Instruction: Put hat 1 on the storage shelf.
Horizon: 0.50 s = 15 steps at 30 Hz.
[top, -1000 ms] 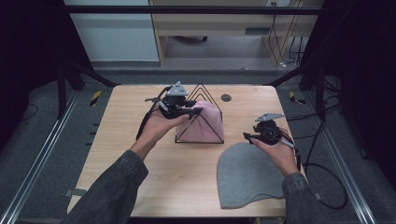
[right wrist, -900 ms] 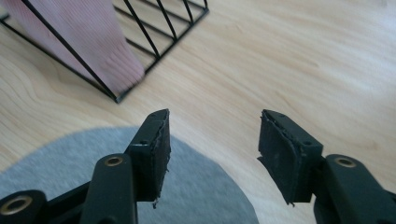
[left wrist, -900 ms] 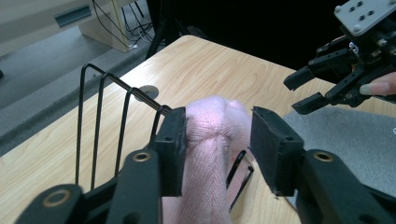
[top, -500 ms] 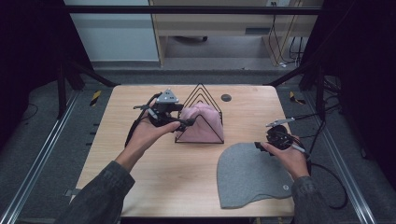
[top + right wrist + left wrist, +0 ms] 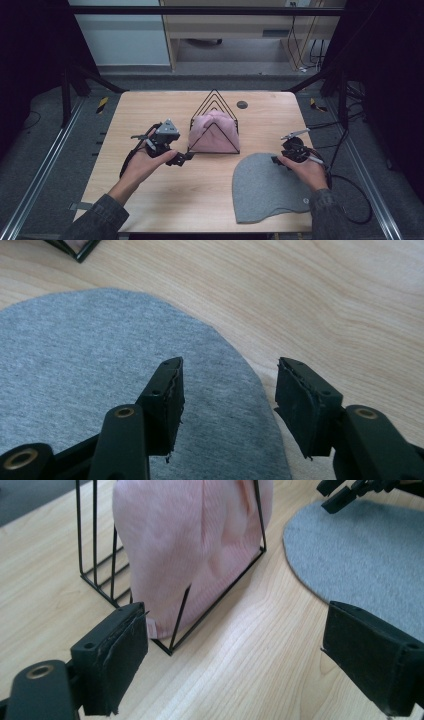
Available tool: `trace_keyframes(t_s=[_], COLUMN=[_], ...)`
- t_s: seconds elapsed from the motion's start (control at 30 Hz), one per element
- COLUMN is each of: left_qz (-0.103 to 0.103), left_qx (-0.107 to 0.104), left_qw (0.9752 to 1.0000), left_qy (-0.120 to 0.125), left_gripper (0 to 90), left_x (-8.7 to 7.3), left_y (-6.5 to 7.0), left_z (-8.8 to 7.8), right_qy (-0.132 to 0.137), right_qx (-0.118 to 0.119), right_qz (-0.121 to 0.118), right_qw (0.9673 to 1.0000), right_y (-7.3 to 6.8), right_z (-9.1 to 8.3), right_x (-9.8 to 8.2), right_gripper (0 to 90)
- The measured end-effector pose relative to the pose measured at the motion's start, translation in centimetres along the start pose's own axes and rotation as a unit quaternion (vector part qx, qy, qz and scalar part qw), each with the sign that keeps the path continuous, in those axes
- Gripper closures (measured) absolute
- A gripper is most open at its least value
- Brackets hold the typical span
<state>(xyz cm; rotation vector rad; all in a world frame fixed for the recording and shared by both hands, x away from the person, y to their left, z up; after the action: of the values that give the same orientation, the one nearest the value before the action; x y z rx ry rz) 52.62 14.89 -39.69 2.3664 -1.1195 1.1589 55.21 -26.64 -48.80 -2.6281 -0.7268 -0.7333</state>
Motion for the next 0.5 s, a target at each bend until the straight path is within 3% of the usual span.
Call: trace_keyframes(t_s=[0.4,0.5], left_qz=[0.013,0.008], left_qx=[-0.015,-0.005], left_qw=[0.9996,0.9999], left_qy=[-0.020,-0.010], left_gripper=[10.6,12.0], left_x=[-2.0,-2.1], left_y=[1.1,1.0], left_z=[0.4,0.3], right_qy=[-0.013,-0.014], right_qx=[0.004,0.003], right_qz=[0.000,-0.004], right_qw=[0.9999,0.9999], right_y=[0.1,0.1], right_z=[0.6,0.6], right_x=[-0.3,-0.3], right_gripper=[49.5,52.5])
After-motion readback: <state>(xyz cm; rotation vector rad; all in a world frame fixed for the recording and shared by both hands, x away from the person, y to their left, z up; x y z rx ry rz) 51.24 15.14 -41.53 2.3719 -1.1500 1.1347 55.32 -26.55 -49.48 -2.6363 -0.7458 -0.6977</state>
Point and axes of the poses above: each handheld gripper's, and its own axes: z roughly forward along the jaws, x roughly out of its top, y roughly to its right, the point moved 2 cm from there along z, roughly forward along the jaws, and after that the axes turned 8 degrees about x, right-handed, at the moved point
